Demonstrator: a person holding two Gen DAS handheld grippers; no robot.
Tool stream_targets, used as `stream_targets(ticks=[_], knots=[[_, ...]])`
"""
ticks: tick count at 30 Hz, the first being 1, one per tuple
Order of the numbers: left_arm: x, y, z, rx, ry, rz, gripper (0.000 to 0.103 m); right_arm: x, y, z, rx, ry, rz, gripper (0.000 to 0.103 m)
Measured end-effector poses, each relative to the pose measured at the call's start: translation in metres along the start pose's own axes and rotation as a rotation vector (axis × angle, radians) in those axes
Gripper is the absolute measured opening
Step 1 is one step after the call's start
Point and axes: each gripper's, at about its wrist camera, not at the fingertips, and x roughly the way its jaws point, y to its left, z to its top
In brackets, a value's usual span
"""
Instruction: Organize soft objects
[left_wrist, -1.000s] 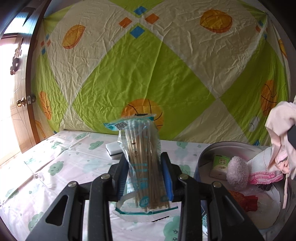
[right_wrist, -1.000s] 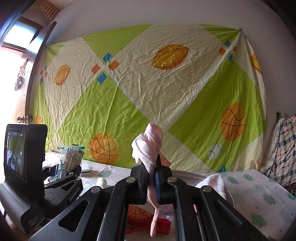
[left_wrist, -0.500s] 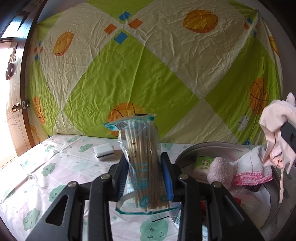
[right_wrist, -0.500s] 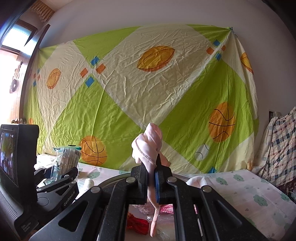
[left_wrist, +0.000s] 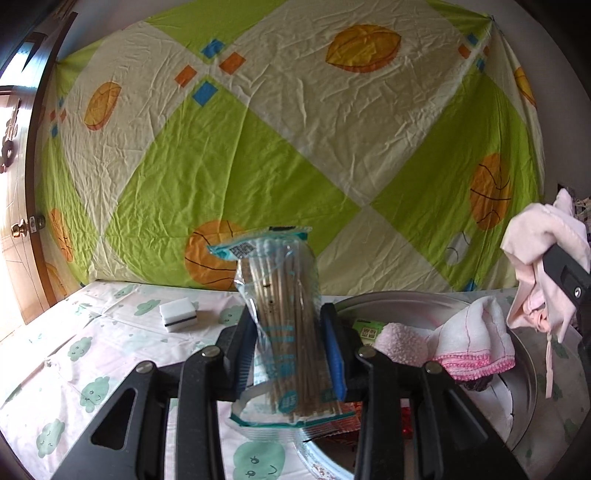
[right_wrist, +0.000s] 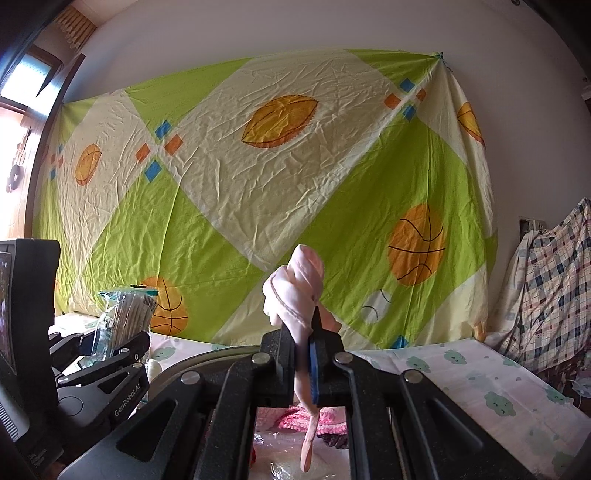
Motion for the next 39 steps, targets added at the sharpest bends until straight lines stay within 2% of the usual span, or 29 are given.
stream_targets(ticks=[15,39], knots=[[0.000,-0.046,0.009,0.039,-0.008,-0.079,0.033,0.007,-0.033,0.004,0.031,-0.002,-0.069,0.007],[0.019,-0.074,0.011,0.059,0.045,-0.172,0.033,0.033,-0.048,-0.001,0.038,0.052,-0.136,0.007]])
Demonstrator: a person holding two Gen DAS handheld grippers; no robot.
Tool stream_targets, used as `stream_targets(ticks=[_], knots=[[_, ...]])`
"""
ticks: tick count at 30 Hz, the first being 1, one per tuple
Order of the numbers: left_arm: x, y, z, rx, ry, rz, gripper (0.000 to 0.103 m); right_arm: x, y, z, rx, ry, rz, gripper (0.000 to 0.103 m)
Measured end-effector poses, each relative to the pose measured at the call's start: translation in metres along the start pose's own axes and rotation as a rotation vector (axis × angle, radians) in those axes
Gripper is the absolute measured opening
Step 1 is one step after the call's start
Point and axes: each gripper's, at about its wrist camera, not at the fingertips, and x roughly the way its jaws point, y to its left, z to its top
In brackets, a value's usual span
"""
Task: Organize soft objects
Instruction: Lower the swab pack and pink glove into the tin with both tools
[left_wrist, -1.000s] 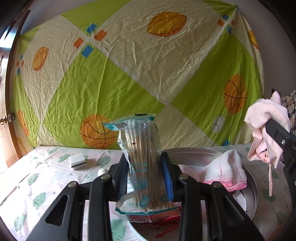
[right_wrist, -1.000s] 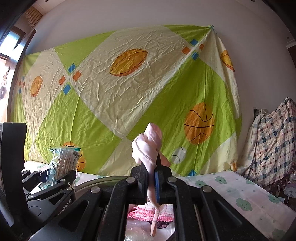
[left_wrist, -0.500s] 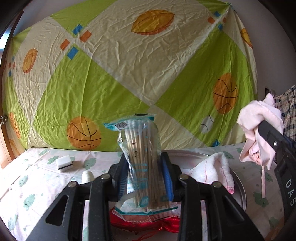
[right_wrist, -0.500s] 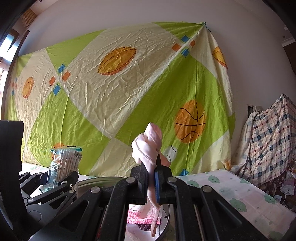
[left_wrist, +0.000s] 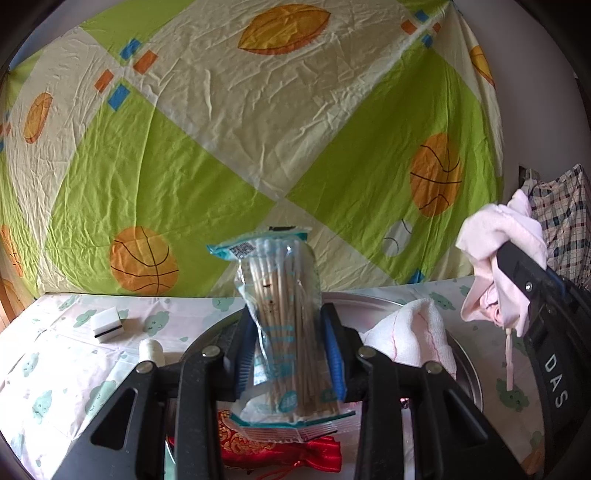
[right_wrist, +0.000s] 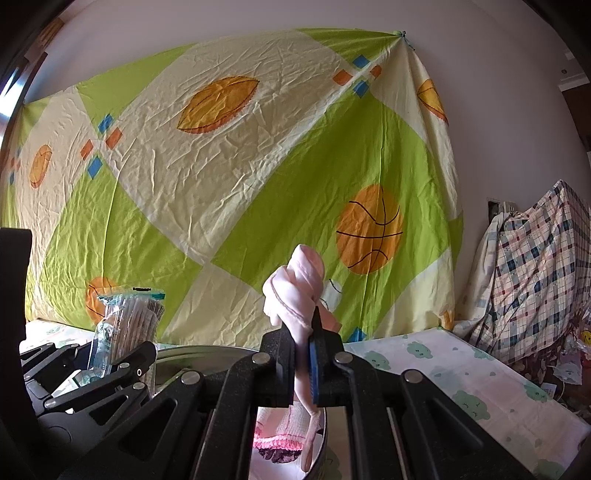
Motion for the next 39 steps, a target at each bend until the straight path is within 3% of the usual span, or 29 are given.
stream_targets(ticks=[9,19,24,30,33,35,37,38,39], knots=[[0.012,-0.002,-0.004,0.011,0.048,-0.018,0.033,0.022,0.003,-0.002,0.014,0.061,0.022,0.007],[0.020,-0.002,-0.005,0.052,0.118,-0.038,0.033,0.060,0.008,-0.005,0.038,0.211,0.083,0.007],[0.024,-0.005,-0.007,0.080,0.148,-0.024,0.033,0.075,0.020,-0.006,0.003,0.298,0.148,0.007],[0.038,-0.006,-0.016,0.092,0.241,-0.030,0.033,0.090,0.025,-0.012,0.015,0.421,0.234,0.007],[0.040,-0.007,-0.017,0.098,0.252,-0.018,0.035,0.091,0.028,-0.014,0.021,0.444,0.256,0.007],[0.040,-0.009,-0.018,0.113,0.253,-0.010,0.039,0.092,0.028,-0.015,0.030,0.455,0.269,0.008],[0.041,-0.009,-0.018,0.114,0.259,-0.006,0.060,0.095,0.028,-0.017,0.036,0.479,0.283,0.015],[0.039,-0.008,-0.017,0.109,0.255,-0.001,0.082,0.096,0.028,-0.017,0.043,0.489,0.292,0.029],[0.037,-0.008,-0.017,0.103,0.248,0.000,0.099,0.096,0.026,-0.017,0.055,0.493,0.305,0.049]])
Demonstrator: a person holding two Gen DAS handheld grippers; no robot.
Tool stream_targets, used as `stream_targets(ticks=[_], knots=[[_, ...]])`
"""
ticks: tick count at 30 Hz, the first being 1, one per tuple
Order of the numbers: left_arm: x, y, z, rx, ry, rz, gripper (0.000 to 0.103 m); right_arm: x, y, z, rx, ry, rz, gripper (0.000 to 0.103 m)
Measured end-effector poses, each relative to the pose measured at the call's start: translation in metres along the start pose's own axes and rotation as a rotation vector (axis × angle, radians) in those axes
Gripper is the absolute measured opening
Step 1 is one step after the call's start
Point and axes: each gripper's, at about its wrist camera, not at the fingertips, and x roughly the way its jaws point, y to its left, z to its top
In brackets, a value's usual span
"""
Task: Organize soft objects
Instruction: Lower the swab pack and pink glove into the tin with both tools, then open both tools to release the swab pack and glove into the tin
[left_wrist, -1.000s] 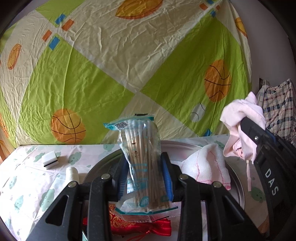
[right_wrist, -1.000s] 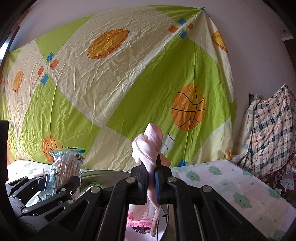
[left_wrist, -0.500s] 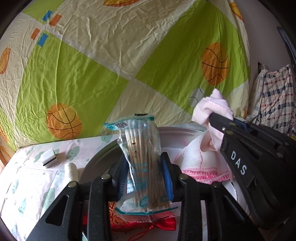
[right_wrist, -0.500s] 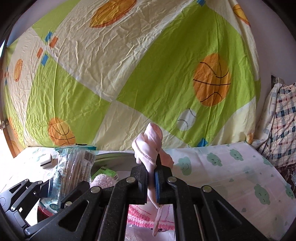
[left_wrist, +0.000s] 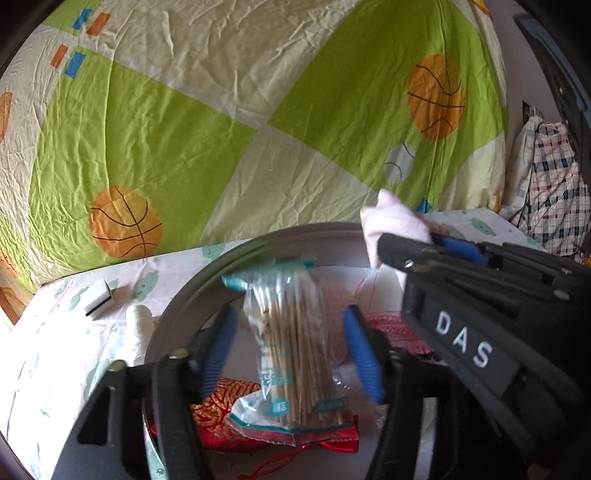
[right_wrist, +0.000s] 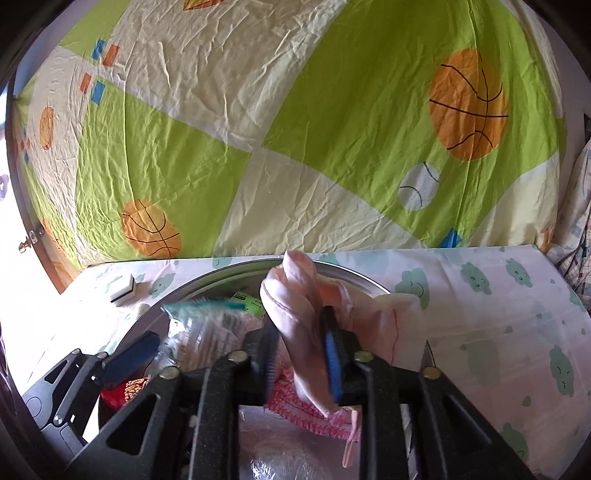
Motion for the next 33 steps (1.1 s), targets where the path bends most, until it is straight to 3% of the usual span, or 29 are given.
stream_targets(ticks=[2,4,8,12,18,22,28,33], knots=[[-0.008,0.001,0.001,-0.016,-0.035,-0.007,0.103,-0.008,-0.004,0.000,0.028,-0.038,0.023,0.077],[-0.019,0.001,0.000,-0.026,-0.099,0.019,0.103,-0.021,-0.007,-0.001,0.056,-0.117,0.027,0.087],[-0.026,-0.004,-0.001,0.010,-0.163,0.086,0.103,-0.038,-0.016,-0.002,0.101,-0.186,0.031,0.088],[-0.036,0.004,-0.001,-0.041,-0.235,0.135,0.103,-0.052,-0.030,-0.008,0.187,-0.255,0.034,0.089],[-0.047,0.025,-0.001,-0.132,-0.337,0.241,0.103,-0.065,-0.034,-0.018,0.243,-0.335,-0.051,0.089],[-0.048,0.037,-0.003,-0.183,-0.358,0.238,0.103,-0.074,-0.023,-0.026,0.192,-0.414,-0.153,0.089],[-0.051,0.040,-0.010,-0.169,-0.399,0.307,0.103,-0.089,0.009,-0.041,0.055,-0.551,-0.292,0.095],[-0.052,0.040,-0.017,-0.143,-0.399,0.301,0.103,-0.100,0.027,-0.052,-0.001,-0.603,-0.321,0.096]])
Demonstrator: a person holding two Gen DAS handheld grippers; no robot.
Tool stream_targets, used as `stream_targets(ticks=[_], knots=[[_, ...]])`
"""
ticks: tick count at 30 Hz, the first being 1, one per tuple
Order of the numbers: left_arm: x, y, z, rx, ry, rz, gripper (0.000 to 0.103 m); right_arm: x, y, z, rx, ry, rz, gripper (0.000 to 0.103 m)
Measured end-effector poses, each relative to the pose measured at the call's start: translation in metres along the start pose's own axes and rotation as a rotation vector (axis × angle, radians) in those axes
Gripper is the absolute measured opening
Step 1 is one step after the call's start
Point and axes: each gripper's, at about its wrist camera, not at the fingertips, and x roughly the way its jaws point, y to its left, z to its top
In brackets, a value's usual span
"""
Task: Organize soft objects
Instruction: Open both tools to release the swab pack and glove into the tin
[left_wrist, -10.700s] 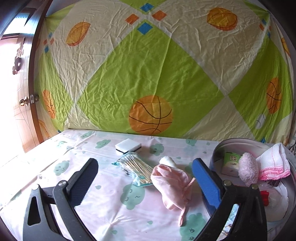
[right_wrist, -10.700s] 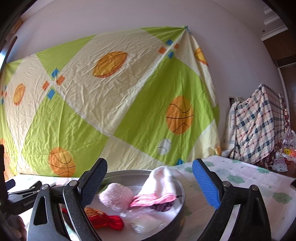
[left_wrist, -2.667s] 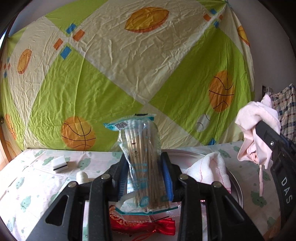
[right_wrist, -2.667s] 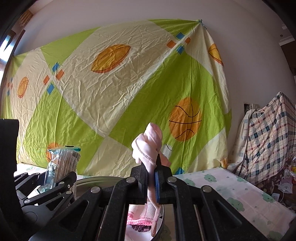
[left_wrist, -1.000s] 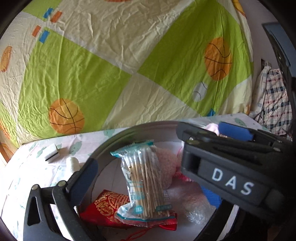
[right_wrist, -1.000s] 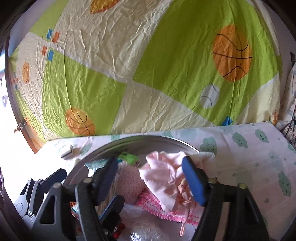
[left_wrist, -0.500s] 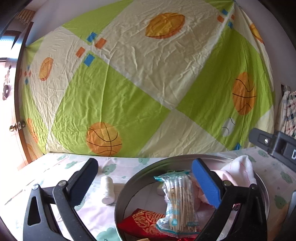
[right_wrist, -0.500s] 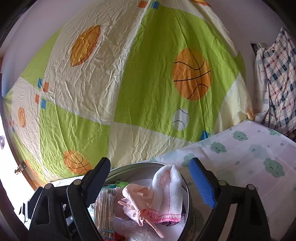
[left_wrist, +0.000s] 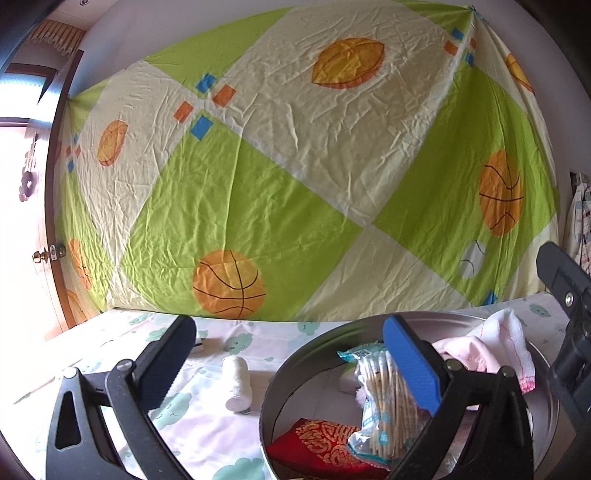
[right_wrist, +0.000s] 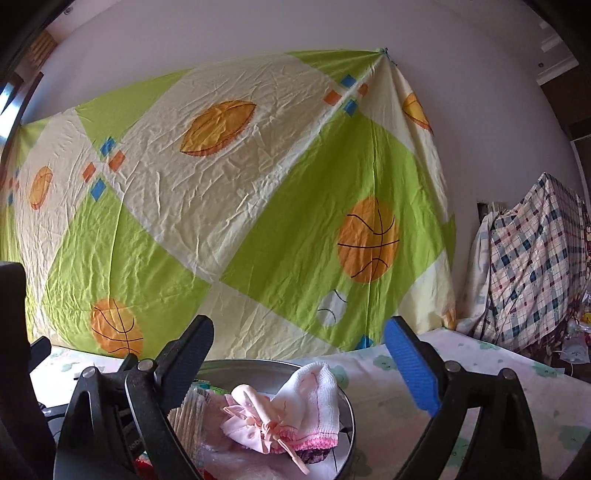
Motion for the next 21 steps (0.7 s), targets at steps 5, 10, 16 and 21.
stream_targets(ticks=[5,10,16,21], knots=[[-0.005,0.006,-0.004,-0.002,0.001,0.010,0.103,-0.007,0.005,-0.005,0.014,0.033,-0.009,0.096],[-0.005,0.025,-0.008,-0.064,0.030,0.009,0.103,-0.017,0.006,-0.008,0.020,0.024,-0.039,0.096],[0.001,0.039,-0.015,-0.090,0.111,-0.009,0.103,-0.027,0.002,-0.008,0.066,0.005,-0.076,0.096],[-0.001,0.041,-0.016,-0.062,0.108,-0.020,0.103,-0.029,0.005,-0.009,0.079,0.013,-0.087,0.096]])
